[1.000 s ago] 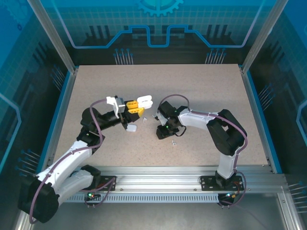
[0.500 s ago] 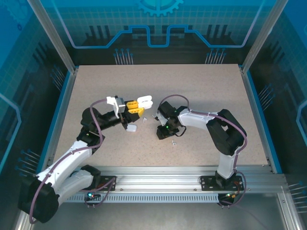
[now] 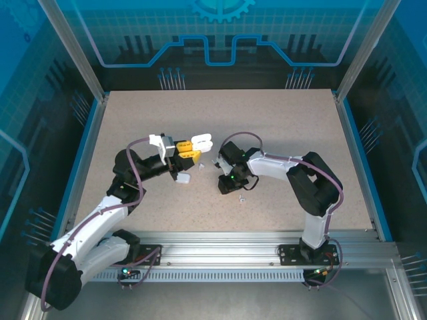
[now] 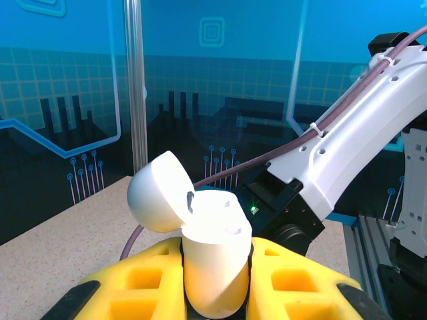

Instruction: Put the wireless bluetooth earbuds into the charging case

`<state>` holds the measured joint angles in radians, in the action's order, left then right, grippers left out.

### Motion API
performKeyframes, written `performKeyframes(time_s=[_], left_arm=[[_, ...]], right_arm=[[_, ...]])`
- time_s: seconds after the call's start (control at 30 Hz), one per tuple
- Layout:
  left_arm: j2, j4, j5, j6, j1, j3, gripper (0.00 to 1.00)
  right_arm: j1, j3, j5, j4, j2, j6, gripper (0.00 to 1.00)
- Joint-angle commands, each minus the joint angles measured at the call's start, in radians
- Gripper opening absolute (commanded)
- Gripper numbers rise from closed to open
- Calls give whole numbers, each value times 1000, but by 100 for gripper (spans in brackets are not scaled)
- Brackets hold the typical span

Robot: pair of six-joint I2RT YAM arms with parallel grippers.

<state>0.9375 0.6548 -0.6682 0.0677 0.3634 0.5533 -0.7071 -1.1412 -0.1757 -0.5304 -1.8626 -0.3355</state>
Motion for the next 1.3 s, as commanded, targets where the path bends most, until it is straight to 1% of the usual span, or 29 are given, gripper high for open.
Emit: performKeyframes(time_s=[0.0, 0.17, 0.37, 0.5, 0.6, 0.77, 0.97, 1.1, 1.27], left_arm=[[-9, 5, 16, -28, -6, 13, 5], [-8, 8, 16, -25, -6, 14, 5], [1, 15, 16, -13, -6, 19, 5], [19, 11, 16, 0, -6, 23, 5], [37, 2, 9, 11, -4, 34, 5], [69, -4, -3, 24, 7, 53, 4], [123, 12, -8, 30, 32, 74, 4], [169, 40, -13, 42, 55, 92, 3], [222, 91, -6, 75, 78, 109, 2]], right_arm=[[-20, 9, 1, -36, 13, 6, 21], [-20, 19, 44, -39, 63, 6, 19], [-13, 38, 126, -47, 152, 22, 19], [-7, 46, 208, -72, 244, 56, 19], [-1, 44, 285, -96, 351, 91, 19], [8, 29, 389, -109, 543, 186, 20], [10, -25, 452, -77, 722, 336, 20], [-1, -59, 464, -7, 790, 432, 20], [-44, -124, 478, 57, 806, 543, 20]])
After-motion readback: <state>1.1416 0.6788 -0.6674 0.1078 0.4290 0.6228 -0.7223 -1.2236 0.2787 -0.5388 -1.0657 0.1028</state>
